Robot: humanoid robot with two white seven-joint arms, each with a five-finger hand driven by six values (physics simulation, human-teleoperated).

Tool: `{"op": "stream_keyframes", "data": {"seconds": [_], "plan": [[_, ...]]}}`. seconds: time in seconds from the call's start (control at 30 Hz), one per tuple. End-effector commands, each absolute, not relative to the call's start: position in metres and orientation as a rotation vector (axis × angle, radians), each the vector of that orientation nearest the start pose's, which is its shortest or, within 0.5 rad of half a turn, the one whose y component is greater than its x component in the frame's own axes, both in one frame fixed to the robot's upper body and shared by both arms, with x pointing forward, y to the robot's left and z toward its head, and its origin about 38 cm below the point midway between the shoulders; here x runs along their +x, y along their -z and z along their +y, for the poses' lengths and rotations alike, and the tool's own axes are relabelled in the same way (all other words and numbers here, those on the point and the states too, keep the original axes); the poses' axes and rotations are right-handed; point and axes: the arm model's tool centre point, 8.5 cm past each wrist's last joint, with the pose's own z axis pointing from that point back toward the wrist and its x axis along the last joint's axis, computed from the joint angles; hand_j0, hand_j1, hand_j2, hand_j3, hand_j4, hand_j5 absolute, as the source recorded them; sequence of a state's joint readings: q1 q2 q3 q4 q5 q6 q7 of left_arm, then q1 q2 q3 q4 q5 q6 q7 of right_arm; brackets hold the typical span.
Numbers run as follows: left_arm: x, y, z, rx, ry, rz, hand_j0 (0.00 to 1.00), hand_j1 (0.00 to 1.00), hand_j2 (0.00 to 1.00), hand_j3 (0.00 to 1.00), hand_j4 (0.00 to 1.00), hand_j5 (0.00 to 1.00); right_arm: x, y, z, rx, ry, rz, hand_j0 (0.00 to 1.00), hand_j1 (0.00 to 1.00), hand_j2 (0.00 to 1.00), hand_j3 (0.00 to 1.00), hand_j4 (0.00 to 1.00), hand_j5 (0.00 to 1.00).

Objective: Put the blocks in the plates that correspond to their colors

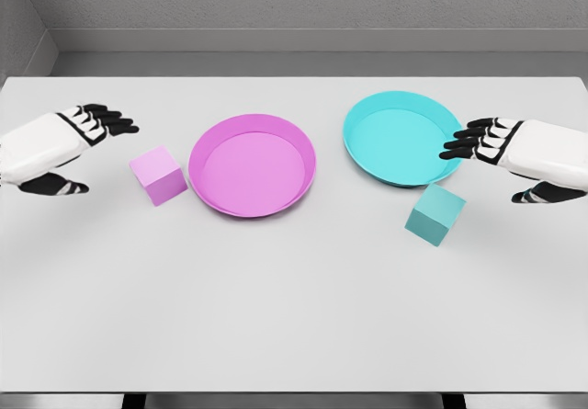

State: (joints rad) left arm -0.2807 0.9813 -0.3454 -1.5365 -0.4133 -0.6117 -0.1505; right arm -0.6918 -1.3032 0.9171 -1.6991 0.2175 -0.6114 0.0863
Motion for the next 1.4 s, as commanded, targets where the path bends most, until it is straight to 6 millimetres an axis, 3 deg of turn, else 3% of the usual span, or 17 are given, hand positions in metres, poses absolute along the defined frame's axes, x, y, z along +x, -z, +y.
{"op": "stream_keyframes", "data": {"seconds": [0.0, 0.2, 0.5, 0.8, 1.17, 1.2, 1.37], "plan": [[0.382, -0.21, 0.373, 0.576, 1.807, -1.61, 1.0, 1.0, 1.0, 1.0, 1.0, 1.0, 0.359, -0.265, -0.362, -0.434, -2.037, -1.555, 1.0, 1.0, 1.0, 1.0, 1.0, 1.0], [0.386, -0.205, 0.361, 0.547, 1.818, -1.627, 1.0, 1.0, 1.0, 1.0, 1.0, 1.0, 0.359, -0.261, -0.36, -0.417, -2.035, -1.558, 1.0, 1.0, 1.0, 1.0, 1.0, 1.0], [0.393, -0.196, 0.347, 0.521, 1.853, -1.617, 1.0, 1.0, 1.0, 1.0, 1.0, 1.0, 0.372, -0.232, -0.317, -0.379, -2.135, -1.603, 1.0, 1.0, 1.0, 1.0, 1.0, 1.0], [0.401, -0.196, 0.344, 0.52, 1.874, -1.601, 1.0, 1.0, 1.0, 1.0, 1.0, 1.0, 0.375, -0.205, -0.325, -0.334, -2.198, -1.445, 1.0, 1.0, 1.0, 1.0, 1.0, 1.0], [0.407, -0.185, 0.345, 0.496, 1.892, -1.556, 1.0, 1.0, 1.0, 1.0, 1.0, 1.0, 0.384, -0.189, -0.324, -0.306, -2.235, -1.355, 1.0, 1.0, 1.0, 1.0, 1.0, 1.0], [0.406, -0.183, 0.344, 0.486, 1.902, -1.545, 1.0, 1.0, 1.0, 1.0, 1.0, 1.0, 0.391, -0.184, -0.316, -0.292, -2.231, -1.365, 1.0, 1.0, 1.0, 1.0, 1.0, 1.0], [0.411, -0.182, 0.329, 0.457, 2.003, -1.506, 1.0, 1.0, 1.0, 1.0, 1.0, 1.0, 0.398, -0.178, -0.316, -0.294, -2.222, -1.348, 1.0, 1.0, 1.0, 1.0, 1.0, 1.0]]}}
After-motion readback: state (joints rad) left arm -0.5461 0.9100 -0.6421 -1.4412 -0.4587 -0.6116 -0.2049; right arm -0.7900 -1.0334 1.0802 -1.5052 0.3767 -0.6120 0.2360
